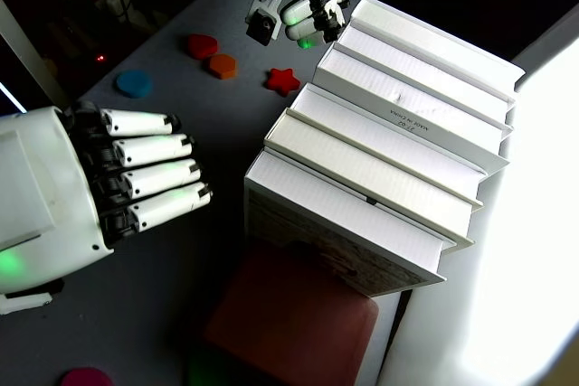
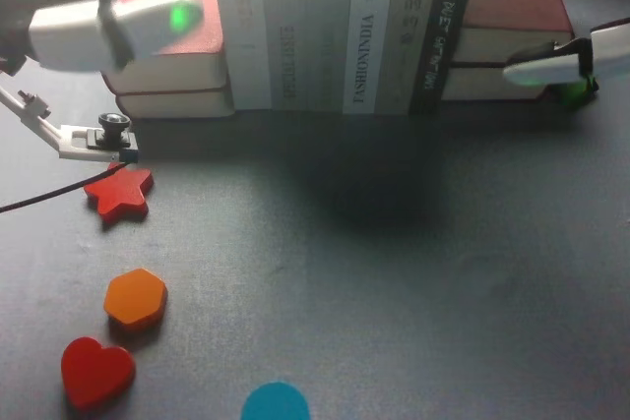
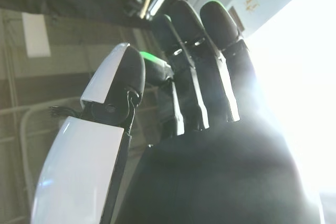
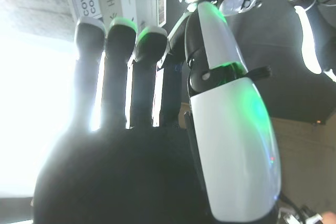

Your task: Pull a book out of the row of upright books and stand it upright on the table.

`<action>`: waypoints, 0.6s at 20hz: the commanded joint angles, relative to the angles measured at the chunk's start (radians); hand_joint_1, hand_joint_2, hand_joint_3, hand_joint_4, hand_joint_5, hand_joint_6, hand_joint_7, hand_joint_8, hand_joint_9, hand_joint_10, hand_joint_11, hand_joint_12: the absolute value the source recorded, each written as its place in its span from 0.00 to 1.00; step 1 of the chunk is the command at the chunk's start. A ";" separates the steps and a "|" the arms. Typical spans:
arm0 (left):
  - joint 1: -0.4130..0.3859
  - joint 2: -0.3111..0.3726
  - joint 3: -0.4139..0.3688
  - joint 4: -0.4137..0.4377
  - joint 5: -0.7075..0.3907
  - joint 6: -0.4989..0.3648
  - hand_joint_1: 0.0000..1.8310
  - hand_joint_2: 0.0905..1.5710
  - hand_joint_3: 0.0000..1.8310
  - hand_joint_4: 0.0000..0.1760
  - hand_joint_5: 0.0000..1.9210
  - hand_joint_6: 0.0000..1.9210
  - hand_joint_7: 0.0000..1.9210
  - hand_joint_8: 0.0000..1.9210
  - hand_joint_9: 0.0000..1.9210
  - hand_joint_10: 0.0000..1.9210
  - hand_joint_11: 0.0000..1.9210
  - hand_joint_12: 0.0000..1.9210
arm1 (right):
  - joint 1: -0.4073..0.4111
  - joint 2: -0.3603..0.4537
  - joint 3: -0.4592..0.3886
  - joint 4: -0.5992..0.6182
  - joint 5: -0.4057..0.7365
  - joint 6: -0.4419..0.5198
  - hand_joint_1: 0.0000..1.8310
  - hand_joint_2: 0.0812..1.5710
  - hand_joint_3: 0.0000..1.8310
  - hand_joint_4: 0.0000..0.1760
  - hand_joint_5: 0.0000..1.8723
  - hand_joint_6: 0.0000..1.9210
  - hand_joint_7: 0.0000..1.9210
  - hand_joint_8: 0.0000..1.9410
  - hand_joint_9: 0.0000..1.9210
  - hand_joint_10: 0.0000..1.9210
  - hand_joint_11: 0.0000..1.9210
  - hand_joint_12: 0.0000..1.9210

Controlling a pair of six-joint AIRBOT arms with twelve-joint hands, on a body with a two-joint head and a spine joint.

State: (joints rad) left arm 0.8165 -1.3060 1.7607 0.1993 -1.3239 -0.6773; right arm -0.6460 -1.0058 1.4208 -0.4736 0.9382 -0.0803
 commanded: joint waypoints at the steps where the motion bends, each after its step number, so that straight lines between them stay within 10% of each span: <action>1: -0.012 -0.001 0.004 -0.055 -0.106 -0.009 0.62 0.52 0.08 0.01 0.24 0.02 0.24 0.00 0.24 0.12 0.00 0.77 | 0.017 -0.003 0.001 0.053 0.098 0.010 0.58 0.56 0.00 0.18 0.28 0.00 0.25 0.00 0.29 0.02 0.15 0.52; 5: -0.010 -0.001 0.003 -0.056 -0.109 -0.009 0.60 0.54 0.03 0.01 0.25 0.00 0.25 0.00 0.26 0.07 0.00 0.76 | 0.017 -0.003 0.000 0.052 0.098 0.013 0.56 0.57 0.00 0.08 0.27 0.00 0.25 0.00 0.30 0.01 0.15 0.56; 10: 0.008 0.003 -0.006 -0.073 -0.120 -0.009 0.60 0.57 0.03 0.00 0.25 0.00 0.25 0.00 0.26 0.07 0.00 0.76 | 0.056 0.007 -0.008 0.026 0.102 0.024 0.66 0.61 0.00 0.27 0.27 0.00 0.21 0.00 0.28 0.00 0.13 0.54; 12: 0.014 0.004 -0.011 -0.080 -0.127 -0.009 0.60 0.61 0.04 0.11 0.27 0.01 0.27 0.01 0.28 0.08 0.00 0.76 | 0.088 0.025 -0.022 0.010 0.102 0.024 0.63 0.65 0.00 0.10 0.25 0.00 0.21 0.00 0.28 0.00 0.14 0.50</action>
State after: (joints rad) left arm 0.8383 -1.3048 1.7508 0.1802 -1.3392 -0.6773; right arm -0.5682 -0.9825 1.3975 -0.5232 0.9379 -0.0631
